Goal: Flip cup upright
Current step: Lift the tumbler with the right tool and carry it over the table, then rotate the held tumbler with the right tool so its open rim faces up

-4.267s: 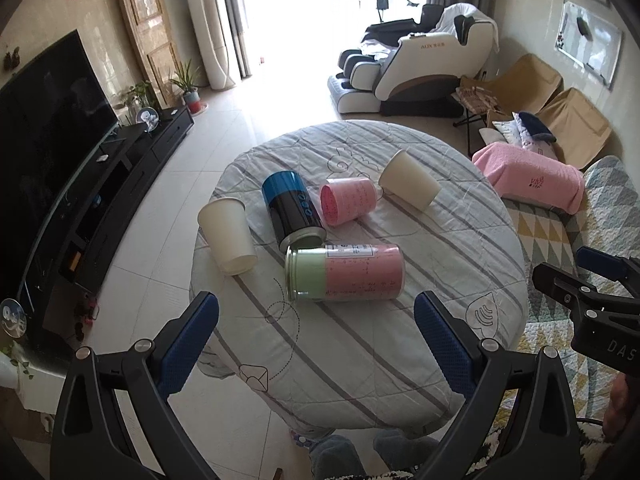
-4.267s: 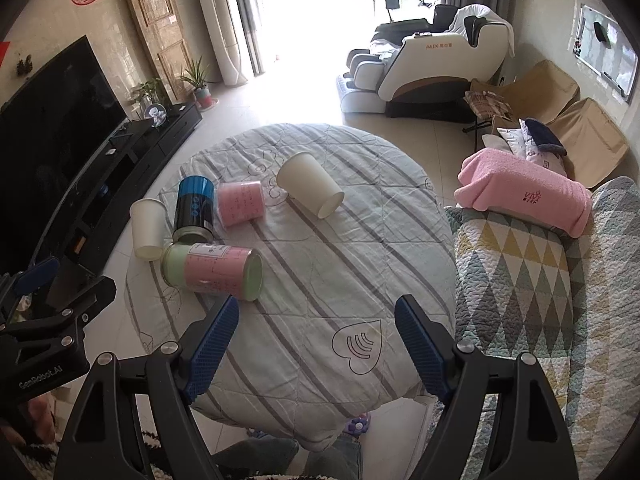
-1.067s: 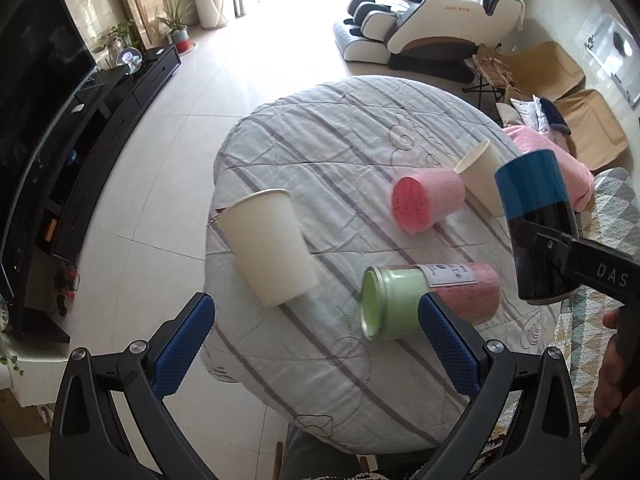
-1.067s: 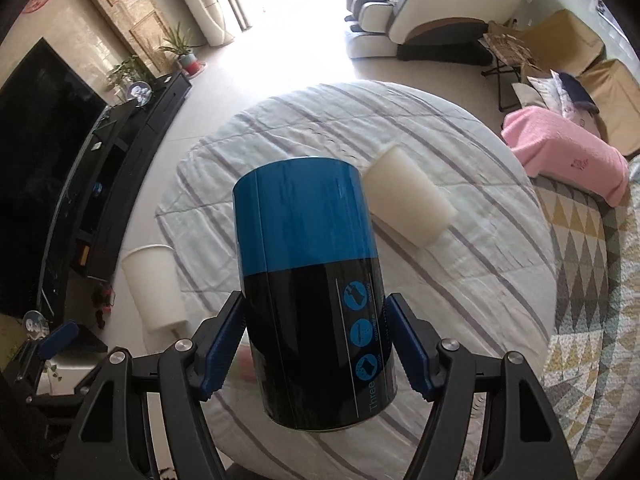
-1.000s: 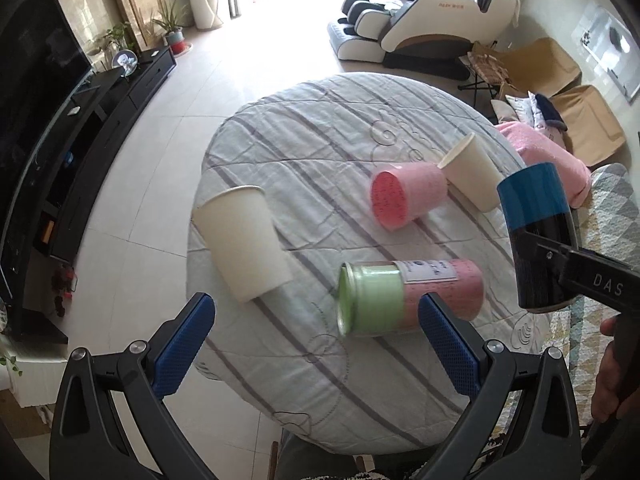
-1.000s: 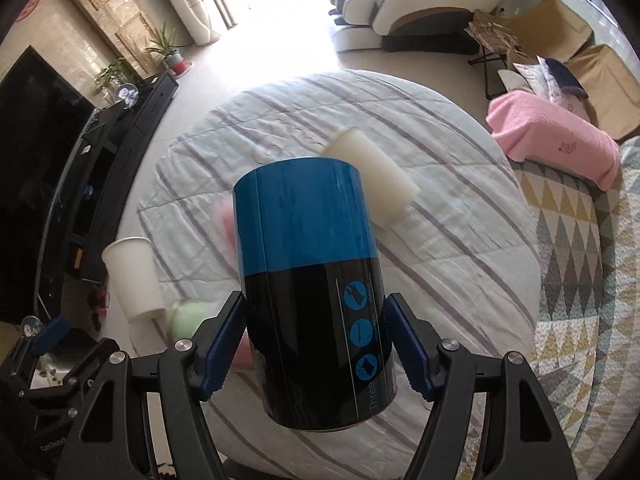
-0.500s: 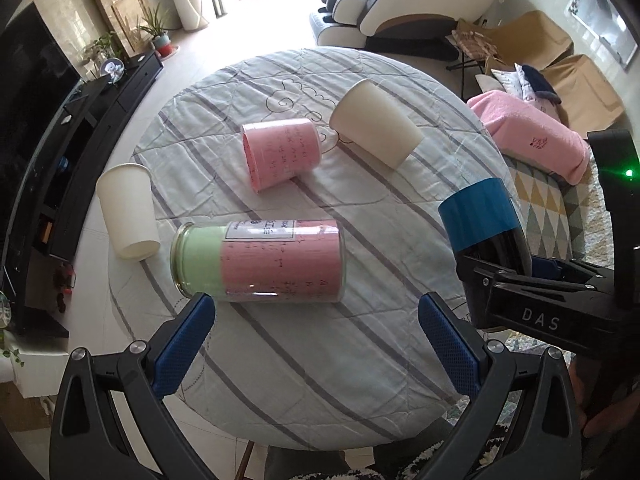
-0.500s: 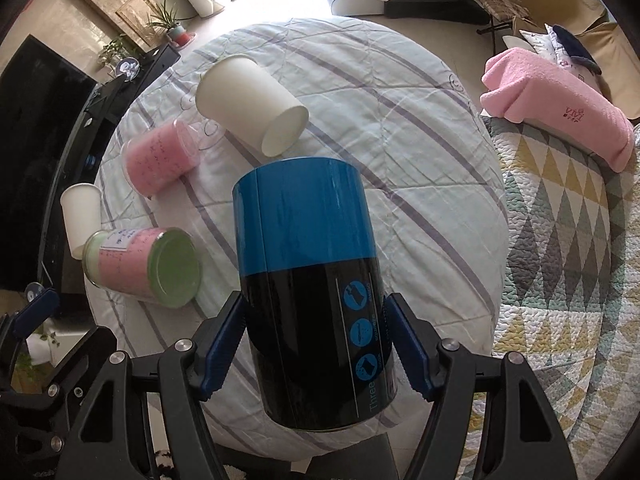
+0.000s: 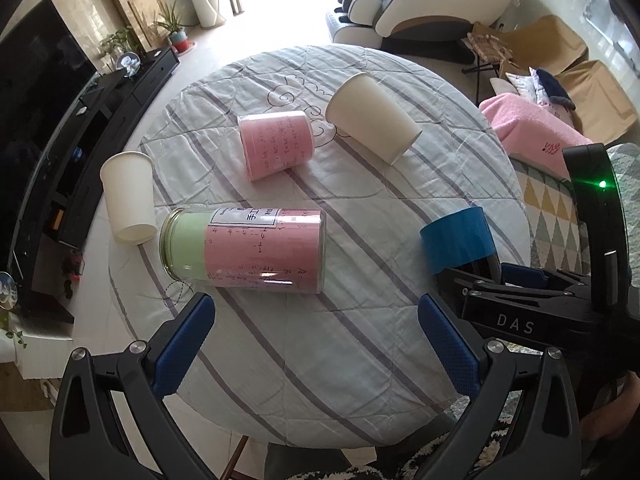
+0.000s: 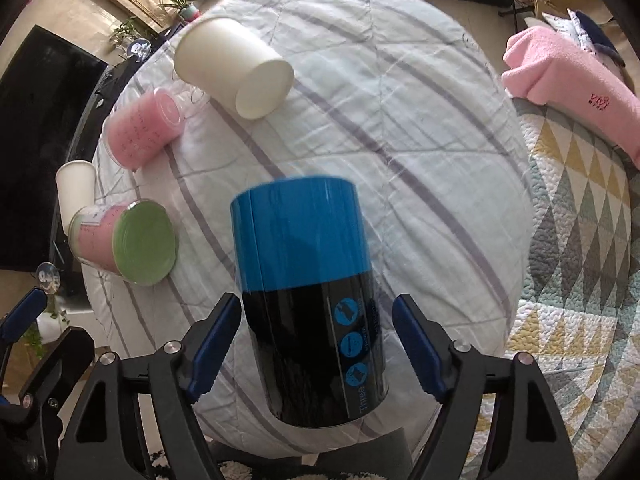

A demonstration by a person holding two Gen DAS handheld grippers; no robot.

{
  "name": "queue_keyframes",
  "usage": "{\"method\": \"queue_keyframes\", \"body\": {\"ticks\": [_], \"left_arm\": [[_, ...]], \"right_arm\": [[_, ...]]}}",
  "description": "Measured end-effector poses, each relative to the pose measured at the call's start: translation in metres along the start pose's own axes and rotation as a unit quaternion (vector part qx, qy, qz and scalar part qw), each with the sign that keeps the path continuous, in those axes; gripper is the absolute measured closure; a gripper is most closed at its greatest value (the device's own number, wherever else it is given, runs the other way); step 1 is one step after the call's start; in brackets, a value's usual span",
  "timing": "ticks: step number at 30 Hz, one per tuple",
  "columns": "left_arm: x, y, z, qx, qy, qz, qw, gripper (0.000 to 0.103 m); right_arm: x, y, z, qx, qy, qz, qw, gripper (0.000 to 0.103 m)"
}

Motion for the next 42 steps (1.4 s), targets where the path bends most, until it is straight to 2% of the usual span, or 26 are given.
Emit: {"method": "queue_keyframes", "body": {"ticks": [6, 11, 14, 23, 26, 35, 39, 40, 42], "left_arm": [[-0.002, 0.008, 0.007, -0.011, -0.006, -0.007, 0.9999, 0.0], [-0.015, 0.008, 0.015, -0.012, -0.013, -0.014, 0.9997, 0.0], [-0.032, 0.006, 0.02, -0.009, -0.015, -0.035, 0.9992, 0.0], [-0.09, -0.024, 0.036, 0.005, -0.008, -0.06, 0.9982, 0.0], [-0.101, -0.036, 0.04, 0.012, 0.007, -0.068, 0.9976, 0.0], [-0.121, -0.07, 0.045, 0.029, 0.024, -0.08, 0.9961, 0.0], [-0.122, -0.081, 0.048, 0.026, 0.027, -0.072, 0.9967, 0.0], [-0.121, -0.082, 0.049, 0.02, 0.031, -0.077, 0.9963, 0.003], [-0.119, -0.081, 0.05, -0.003, 0.034, -0.07, 0.997, 0.032]], "right_arm": [[0.003, 0.015, 0.002, -0.014, -0.003, 0.006, 1.0, 0.024], [-0.008, 0.045, 0.003, -0.045, -0.023, 0.004, 0.999, 0.024], [-0.022, 0.067, 0.005, -0.066, -0.034, -0.011, 0.997, 0.024], [-0.068, 0.101, 0.003, -0.096, -0.044, -0.052, 0.993, 0.024], [-0.084, 0.099, 0.005, -0.093, -0.039, -0.061, 0.993, 0.024], [-0.106, 0.077, 0.008, -0.074, -0.029, -0.045, 0.996, 0.024], [-0.11, 0.06, 0.005, -0.052, -0.032, -0.018, 0.998, 0.024], [-0.111, 0.055, 0.003, -0.046, -0.035, -0.013, 0.998, 0.024], [-0.112, 0.05, 0.001, -0.039, -0.036, -0.009, 0.999, 0.024]]}}
Point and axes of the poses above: each gripper's, at about its wrist camera, not at the fingertips, and y roughly against the way its jaws point, x to its left, z to its top, the point moved 4 cm from there along -y, roughly the way its jaws point, and after that the axes turned 6 degrees about x, right-handed, at the moved point
